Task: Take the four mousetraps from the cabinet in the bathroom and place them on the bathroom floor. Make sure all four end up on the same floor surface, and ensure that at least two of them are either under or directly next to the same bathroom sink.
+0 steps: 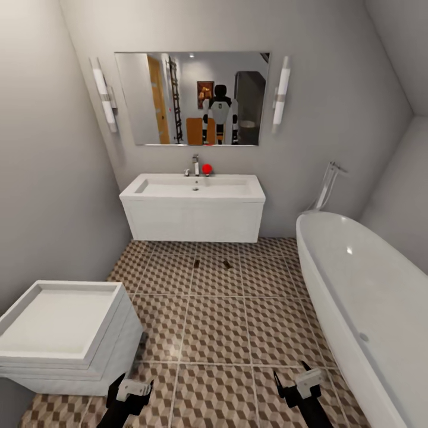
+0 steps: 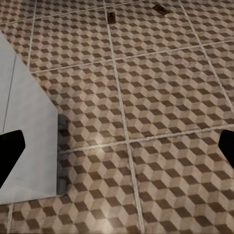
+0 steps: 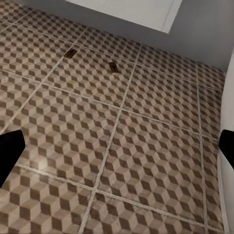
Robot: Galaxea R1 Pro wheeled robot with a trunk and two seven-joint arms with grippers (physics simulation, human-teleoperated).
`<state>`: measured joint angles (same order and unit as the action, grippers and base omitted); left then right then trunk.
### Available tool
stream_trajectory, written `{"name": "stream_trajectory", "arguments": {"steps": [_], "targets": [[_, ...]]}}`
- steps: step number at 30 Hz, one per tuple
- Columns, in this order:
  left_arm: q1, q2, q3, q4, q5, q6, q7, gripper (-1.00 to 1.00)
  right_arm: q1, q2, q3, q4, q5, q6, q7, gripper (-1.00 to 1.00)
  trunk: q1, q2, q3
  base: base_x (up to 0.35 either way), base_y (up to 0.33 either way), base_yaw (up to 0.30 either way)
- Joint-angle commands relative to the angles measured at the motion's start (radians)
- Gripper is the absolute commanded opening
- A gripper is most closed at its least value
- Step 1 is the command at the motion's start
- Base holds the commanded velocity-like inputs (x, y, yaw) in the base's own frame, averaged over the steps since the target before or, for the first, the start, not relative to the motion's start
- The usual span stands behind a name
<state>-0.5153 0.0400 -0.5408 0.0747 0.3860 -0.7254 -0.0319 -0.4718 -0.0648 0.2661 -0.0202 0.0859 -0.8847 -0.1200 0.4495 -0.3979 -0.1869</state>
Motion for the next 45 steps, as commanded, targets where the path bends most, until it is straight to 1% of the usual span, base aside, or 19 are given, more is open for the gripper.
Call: {"name": "stream_trajectory", "arguments": {"steps": [1,45], "targets": [[-0.002,-0.001,-0.008,0.004,0.009,-0.005,-0.003,1.00,-0.001,0.000,0.003,0.000,0.009,-0.002,-0.010,1.00,0.001,-0.002,-0.003,0.000,0.000,0.193],[-0.002,0.000,-0.008,0.004,0.010,-0.005,-0.003,1.00,-0.001,-0.001,0.003,0.002,0.009,-0.001,-0.009,1.00,0.001,-0.002,-0.053,0.000,0.000,0.202]]}}
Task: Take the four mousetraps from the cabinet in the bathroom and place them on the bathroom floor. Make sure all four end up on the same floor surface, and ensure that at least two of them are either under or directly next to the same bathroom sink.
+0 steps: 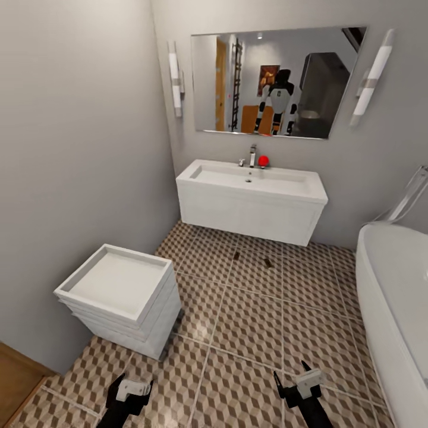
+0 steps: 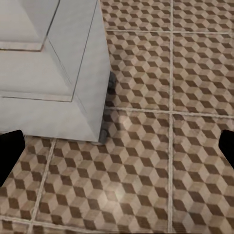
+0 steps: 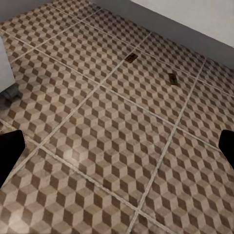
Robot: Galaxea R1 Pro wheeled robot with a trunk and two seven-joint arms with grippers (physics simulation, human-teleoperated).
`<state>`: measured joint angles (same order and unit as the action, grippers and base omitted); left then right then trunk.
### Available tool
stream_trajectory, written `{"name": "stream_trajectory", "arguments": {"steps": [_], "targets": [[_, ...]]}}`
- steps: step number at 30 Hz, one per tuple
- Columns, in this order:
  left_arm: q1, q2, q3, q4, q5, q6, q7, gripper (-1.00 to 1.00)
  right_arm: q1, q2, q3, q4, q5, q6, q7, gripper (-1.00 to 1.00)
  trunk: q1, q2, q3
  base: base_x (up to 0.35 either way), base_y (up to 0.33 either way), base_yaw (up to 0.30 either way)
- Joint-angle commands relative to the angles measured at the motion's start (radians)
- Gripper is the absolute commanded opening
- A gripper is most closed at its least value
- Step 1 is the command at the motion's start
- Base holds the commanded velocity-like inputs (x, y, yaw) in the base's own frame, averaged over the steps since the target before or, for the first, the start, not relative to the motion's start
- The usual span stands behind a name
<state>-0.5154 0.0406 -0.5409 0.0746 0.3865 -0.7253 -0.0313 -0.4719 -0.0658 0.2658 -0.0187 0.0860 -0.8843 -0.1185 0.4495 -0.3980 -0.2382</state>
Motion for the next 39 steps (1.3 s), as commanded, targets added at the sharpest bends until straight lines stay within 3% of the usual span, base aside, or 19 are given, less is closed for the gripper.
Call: {"name": "stream_trajectory", "arguments": {"steps": [1,30,39], "targets": [[-0.002,-0.001,-0.008,0.004,0.009,-0.005,-0.003,1.00,-0.001,0.000,0.003,0.000,0.009,-0.002,-0.010,1.00,0.001,-0.002,-0.003,0.000,0.000,0.203],[-0.002,-0.001,-0.008,0.004,0.009,-0.005,-0.003,1.00,-0.001,0.000,0.003,0.000,0.009,-0.002,-0.010,1.00,0.001,-0.002,-0.037,-0.003,0.000,0.203],[-0.002,-0.001,-0.008,0.004,0.009,-0.005,-0.003,1.00,-0.001,0.000,0.003,0.000,0.009,-0.002,-0.010,1.00,0.001,-0.002,-0.047,-0.241,0.000,0.203]]}}
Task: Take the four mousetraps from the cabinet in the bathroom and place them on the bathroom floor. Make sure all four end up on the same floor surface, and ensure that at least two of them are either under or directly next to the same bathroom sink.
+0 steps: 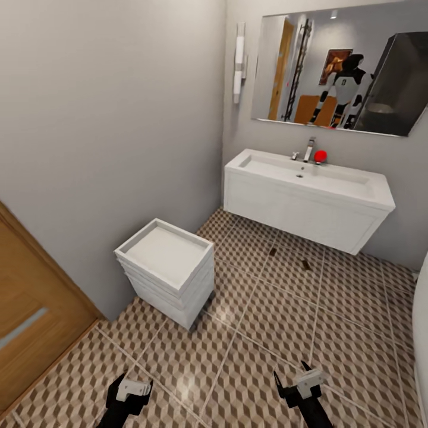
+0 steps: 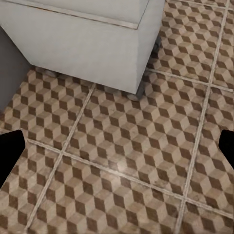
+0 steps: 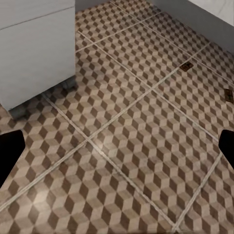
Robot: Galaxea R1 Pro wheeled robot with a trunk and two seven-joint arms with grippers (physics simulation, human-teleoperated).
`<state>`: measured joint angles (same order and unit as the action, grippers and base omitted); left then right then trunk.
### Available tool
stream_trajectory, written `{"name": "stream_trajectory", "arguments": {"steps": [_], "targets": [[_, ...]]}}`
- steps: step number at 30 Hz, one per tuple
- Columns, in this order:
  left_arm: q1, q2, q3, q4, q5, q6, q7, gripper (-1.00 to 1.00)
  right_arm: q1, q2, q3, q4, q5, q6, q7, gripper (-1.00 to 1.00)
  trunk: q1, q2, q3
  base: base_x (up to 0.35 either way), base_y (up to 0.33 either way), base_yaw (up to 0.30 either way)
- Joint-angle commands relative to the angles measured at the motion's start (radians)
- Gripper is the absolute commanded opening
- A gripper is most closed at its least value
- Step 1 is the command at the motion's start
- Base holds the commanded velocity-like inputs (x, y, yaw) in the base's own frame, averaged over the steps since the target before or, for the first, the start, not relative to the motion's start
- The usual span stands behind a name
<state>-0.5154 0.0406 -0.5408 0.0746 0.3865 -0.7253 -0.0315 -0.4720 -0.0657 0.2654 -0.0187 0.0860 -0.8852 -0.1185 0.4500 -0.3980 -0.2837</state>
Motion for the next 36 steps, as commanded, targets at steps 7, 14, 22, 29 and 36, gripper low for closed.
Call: {"name": "stream_trajectory", "arguments": {"steps": [7,14,22,29,36], "targets": [[-0.002,-0.001,-0.008,0.004,0.009,-0.005,-0.003,1.00,-0.001,0.000,0.003,0.000,0.009,-0.001,-0.010,1.00,0.000,-0.002,-0.010,-0.113,0.000,0.203],[-0.002,-0.002,-0.008,0.004,0.009,-0.005,-0.004,1.00,-0.001,0.000,0.004,0.000,0.009,0.000,-0.010,1.00,0.000,-0.002,-0.018,-0.010,0.000,0.203],[-0.002,-0.001,-0.008,0.004,0.009,-0.005,-0.004,1.00,-0.001,0.000,0.003,0.000,0.009,0.000,-0.010,1.00,0.000,-0.002,-0.028,-0.001,0.000,0.202],[-0.002,-0.001,-0.008,0.004,0.009,-0.005,-0.004,1.00,-0.001,0.000,0.003,0.000,0.009,0.000,-0.010,1.00,0.000,-0.002,-0.036,0.000,0.000,0.202],[-0.002,-0.002,-0.008,0.004,0.009,-0.005,-0.004,1.00,-0.001,0.000,0.003,0.000,0.009,0.000,-0.010,1.00,0.000,-0.002,-0.044,0.000,0.000,0.202]]}}
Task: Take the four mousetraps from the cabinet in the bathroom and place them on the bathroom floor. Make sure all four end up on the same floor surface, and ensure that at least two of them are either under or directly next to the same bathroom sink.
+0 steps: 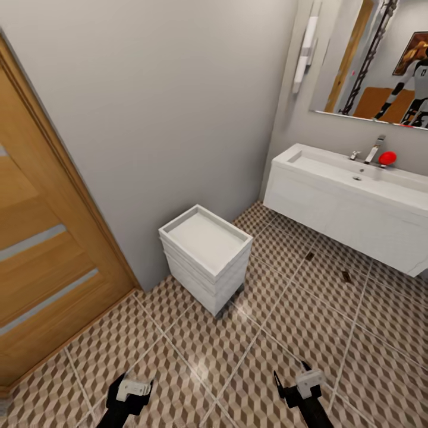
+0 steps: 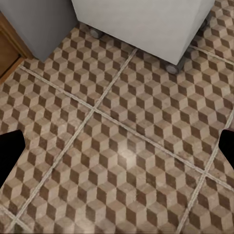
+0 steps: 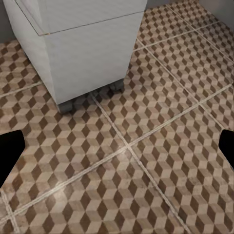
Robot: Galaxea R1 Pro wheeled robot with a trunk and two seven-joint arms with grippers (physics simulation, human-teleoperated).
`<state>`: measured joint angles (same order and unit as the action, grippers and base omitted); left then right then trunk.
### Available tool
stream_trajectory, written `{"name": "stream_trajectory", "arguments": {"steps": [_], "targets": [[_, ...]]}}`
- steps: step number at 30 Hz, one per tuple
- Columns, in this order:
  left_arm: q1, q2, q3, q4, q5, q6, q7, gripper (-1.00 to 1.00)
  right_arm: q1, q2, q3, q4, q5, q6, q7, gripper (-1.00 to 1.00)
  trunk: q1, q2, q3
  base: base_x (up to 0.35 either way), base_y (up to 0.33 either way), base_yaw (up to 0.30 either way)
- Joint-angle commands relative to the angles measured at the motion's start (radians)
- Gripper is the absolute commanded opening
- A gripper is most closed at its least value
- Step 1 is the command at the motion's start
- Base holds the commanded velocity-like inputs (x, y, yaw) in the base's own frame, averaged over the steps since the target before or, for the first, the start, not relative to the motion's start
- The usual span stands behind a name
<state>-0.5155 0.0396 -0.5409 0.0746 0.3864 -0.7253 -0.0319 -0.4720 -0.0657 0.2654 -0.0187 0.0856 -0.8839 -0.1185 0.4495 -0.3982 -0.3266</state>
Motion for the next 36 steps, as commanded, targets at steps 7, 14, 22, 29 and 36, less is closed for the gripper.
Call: {"name": "stream_trajectory", "arguments": {"steps": [7,14,22,29,36], "targets": [[-0.001,0.000,-0.008,0.004,0.009,-0.005,-0.003,1.00,0.000,0.000,0.003,0.000,0.009,-0.002,-0.010,1.00,0.000,-0.002,-0.010,0.000,0.000,0.201],[-0.001,0.000,-0.008,0.004,0.009,-0.005,-0.003,1.00,0.000,0.000,0.004,0.000,0.009,-0.003,-0.010,1.00,0.000,-0.002,-0.019,0.000,0.000,0.201],[-0.001,0.000,-0.008,0.004,0.009,-0.005,-0.003,1.00,0.000,0.000,0.004,0.000,0.009,-0.003,-0.010,1.00,0.000,-0.002,-0.028,0.000,0.000,0.198],[-0.001,0.000,-0.008,0.004,0.009,-0.005,-0.003,1.00,0.000,0.000,0.004,0.000,0.009,-0.003,-0.010,1.00,0.000,-0.002,-0.037,0.000,0.000,0.195],[-0.001,0.000,-0.008,0.004,0.009,-0.005,-0.003,1.00,0.000,0.000,0.004,0.000,0.009,-0.003,-0.010,1.00,0.000,-0.002,-0.046,0.000,0.000,0.195]]}}
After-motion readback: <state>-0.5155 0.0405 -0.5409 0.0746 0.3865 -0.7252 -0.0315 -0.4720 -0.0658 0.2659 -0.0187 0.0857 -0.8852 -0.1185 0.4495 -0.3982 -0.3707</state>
